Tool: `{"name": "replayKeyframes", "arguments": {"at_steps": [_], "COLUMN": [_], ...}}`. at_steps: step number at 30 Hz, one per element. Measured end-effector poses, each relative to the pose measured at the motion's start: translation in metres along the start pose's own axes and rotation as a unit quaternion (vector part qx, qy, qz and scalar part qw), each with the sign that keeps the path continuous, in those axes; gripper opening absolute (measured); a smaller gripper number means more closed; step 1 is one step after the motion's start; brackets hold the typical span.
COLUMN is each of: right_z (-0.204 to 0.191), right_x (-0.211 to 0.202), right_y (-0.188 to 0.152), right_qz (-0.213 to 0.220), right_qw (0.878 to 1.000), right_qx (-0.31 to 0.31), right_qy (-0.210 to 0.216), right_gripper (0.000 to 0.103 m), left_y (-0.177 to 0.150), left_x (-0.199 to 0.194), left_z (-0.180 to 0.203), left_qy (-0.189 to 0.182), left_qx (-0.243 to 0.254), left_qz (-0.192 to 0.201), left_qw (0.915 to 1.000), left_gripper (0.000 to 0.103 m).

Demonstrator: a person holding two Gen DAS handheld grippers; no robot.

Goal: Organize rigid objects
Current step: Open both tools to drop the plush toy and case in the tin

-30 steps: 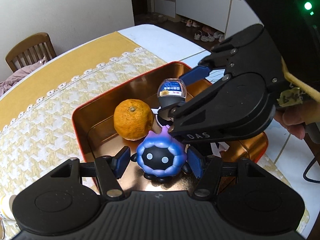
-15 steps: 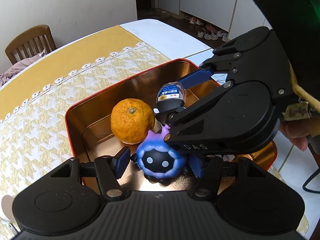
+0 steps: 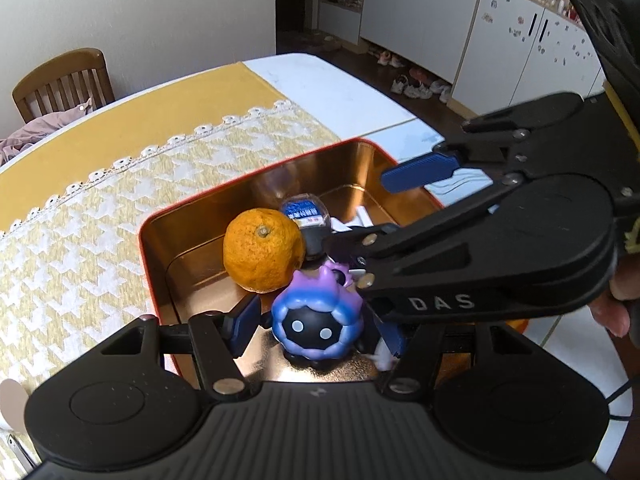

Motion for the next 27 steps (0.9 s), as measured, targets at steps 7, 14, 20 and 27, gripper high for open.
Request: {"name": "replayKeyframes", "arguments": {"at_steps": [7, 14, 20, 27], "right_z": [-0.007, -0.019, -0.026, -0.053], "right_x": [-0.025, -0.052, -0.070, -0.085], "right_y": [-0.002, -0.002, -0.005, -0.007], "right_qz": [0.025, 0.054, 0.074, 0.090], "right_qw": [0.999, 0.998, 0.994, 0.993], "right_qx": [0.019, 0.037, 0.074, 0.079], "right_qy": [0.005, 0.006, 0.014, -0.003], "right_gripper": [0.064, 0.074, 0.084, 0.094], "left_y": [-0.004, -0.010, -0.020, -0.038], "left_x": [-0.025, -0.052, -0.077, -0.103], "left_z": [-0.004, -0.008, -0.018, -0.044], "left_qy": [0.001, -0.009, -0.007, -0.006], "left_qx": [0.002, -0.005, -0.005, -0.019], "left_qz": [0.027, 0.052, 0.078, 0.098], "left_qw": [0.9996, 0.9986, 0.9969, 0.9949], "left_gripper": [0.062, 0.062, 0.067, 0.067]}}
Point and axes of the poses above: each gripper's, at about its wrist camera, not at the fingertips, and x roughly the way its jaws point, z to its right, y to its top, the point moved 2 cm from there along x, roughly the way its jaws point, and after that the axes turned 5 degrees about y, right-handed, at the moved point
